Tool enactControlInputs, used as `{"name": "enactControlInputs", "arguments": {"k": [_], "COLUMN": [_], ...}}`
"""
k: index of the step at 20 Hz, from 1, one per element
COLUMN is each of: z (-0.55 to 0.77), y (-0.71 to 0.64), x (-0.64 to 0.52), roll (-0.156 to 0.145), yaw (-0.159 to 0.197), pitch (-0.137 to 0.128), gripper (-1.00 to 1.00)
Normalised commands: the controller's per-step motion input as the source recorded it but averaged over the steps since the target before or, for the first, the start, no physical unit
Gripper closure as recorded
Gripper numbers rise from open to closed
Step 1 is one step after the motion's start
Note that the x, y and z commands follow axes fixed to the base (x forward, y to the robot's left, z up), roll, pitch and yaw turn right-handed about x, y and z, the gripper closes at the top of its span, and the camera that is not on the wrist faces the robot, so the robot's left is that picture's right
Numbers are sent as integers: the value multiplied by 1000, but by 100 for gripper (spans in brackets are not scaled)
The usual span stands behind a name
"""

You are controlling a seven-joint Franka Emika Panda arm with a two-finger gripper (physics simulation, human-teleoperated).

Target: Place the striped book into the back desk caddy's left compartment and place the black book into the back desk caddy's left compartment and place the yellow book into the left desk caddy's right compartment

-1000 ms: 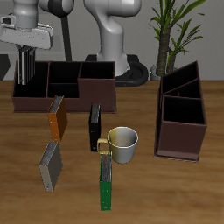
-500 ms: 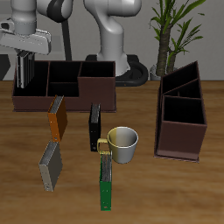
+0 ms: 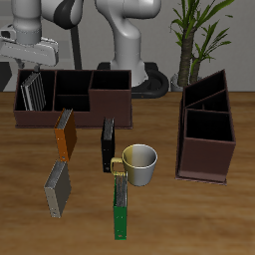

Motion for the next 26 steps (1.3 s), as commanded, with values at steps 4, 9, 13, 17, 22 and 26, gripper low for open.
{"name": "enactControlInputs", "arguments": {"k": [4, 9, 13, 17, 22, 26], "z": [154, 142, 169, 123, 197, 246], "y": [-30, 26, 272, 393, 423, 389], "x": [-12, 106, 279, 384, 381, 459], "roll": [-14, -2, 3, 4, -18, -14], "yaw": [7, 13, 41, 3, 12, 7], "pitch": [-22, -26, -26, -16, -35, -18], "gripper": [-100, -100, -100, -100, -100, -100]}}
